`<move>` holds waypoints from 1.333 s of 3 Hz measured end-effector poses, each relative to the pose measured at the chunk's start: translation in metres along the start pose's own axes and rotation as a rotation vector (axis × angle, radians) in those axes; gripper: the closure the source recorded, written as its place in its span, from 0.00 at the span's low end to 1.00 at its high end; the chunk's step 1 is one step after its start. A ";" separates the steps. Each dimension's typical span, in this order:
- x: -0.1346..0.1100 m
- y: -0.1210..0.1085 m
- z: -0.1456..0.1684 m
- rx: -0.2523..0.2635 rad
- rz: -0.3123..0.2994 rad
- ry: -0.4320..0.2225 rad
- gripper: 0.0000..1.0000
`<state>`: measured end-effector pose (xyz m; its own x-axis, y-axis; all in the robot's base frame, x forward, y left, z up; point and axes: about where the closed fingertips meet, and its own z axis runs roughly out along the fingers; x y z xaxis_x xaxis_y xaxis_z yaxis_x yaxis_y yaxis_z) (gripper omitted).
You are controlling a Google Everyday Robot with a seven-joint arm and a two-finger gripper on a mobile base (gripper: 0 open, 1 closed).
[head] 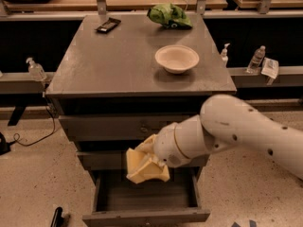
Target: Place sponge into bottom drawer
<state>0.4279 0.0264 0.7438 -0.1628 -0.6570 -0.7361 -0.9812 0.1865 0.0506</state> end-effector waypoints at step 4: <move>0.053 -0.066 0.026 0.214 0.028 -0.139 1.00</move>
Offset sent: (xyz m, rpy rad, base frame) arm 0.0060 -0.0129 -0.0159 -0.0015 -0.0249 -0.0753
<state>0.4865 -0.0018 0.6838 -0.1589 -0.5453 -0.8230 -0.9298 0.3631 -0.0610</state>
